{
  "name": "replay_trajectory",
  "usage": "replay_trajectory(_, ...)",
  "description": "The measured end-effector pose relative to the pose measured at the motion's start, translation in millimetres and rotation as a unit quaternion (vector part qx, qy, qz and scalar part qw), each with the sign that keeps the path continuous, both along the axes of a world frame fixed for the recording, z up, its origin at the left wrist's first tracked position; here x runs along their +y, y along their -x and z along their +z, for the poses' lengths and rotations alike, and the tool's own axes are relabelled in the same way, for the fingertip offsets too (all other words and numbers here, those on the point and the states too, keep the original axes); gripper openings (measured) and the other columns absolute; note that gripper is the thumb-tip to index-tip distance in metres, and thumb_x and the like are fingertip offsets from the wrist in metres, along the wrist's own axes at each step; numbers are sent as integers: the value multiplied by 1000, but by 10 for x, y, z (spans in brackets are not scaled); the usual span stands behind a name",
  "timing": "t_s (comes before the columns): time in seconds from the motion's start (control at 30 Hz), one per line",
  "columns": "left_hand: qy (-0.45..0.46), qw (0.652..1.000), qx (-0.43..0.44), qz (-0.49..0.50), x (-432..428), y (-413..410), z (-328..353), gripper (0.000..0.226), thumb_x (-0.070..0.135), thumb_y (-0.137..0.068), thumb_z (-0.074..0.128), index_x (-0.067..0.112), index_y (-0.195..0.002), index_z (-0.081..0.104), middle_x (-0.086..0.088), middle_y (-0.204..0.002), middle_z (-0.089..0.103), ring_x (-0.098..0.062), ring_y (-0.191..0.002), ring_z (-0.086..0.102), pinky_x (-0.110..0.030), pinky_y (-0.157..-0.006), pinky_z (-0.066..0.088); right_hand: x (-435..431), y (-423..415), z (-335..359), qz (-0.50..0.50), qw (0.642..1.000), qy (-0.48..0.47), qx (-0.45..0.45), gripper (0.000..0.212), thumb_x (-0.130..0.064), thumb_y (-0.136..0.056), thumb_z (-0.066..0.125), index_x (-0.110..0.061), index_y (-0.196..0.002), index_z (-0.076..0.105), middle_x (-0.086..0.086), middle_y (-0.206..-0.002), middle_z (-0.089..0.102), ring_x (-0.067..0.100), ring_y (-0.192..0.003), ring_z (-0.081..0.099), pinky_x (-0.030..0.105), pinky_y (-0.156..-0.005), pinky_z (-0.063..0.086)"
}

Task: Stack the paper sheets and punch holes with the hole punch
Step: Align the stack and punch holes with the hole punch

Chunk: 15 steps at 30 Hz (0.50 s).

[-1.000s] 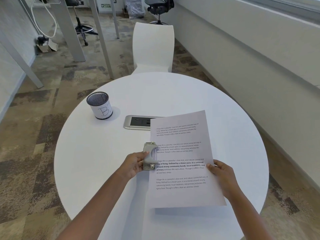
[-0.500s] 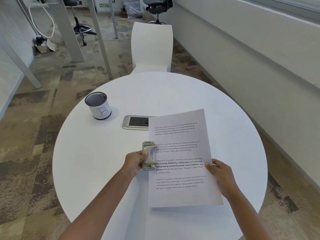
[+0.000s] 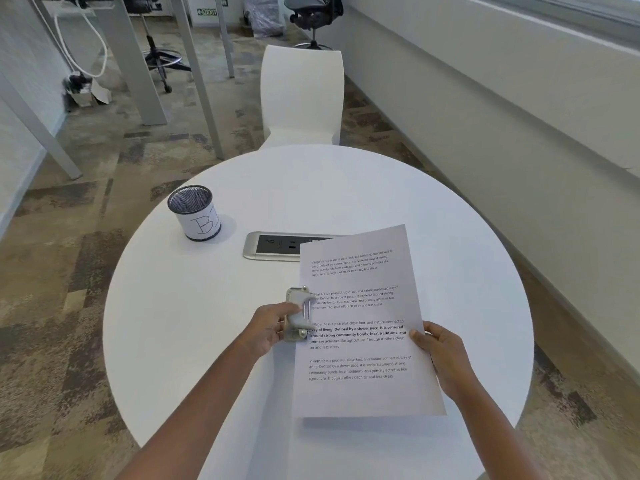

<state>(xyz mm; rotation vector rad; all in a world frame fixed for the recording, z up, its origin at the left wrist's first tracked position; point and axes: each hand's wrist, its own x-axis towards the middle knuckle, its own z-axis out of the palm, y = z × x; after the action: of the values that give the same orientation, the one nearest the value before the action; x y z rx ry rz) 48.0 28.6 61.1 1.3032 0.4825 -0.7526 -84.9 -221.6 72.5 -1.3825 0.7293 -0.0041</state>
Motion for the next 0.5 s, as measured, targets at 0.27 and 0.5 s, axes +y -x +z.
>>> replay_trajectory(0.27, -22, 996, -27, 80, 202, -121, 41, 15, 2, -88, 52, 7, -74, 56, -12, -74, 53, -21, -63, 51, -13, -33, 46, -200, 108, 24, -37, 999, 8, -9, 15, -2, -86, 55, -10, -91, 67, 6, -74, 75, 21, -61, 71, 35, -61, 60)
replay_trajectory(0.5, -106, 989, -54, 93, 540, -321, -55, 18, 4, -87, 53, 10, -69, 55, -9, -69, 51, -20, -56, 51, -19, -42, 44, -491, 301, -2, -75, 997, 4, 0, 16, -5, -88, 56, -15, -90, 66, -2, -70, 77, 15, -59, 72, 26, -51, 59)
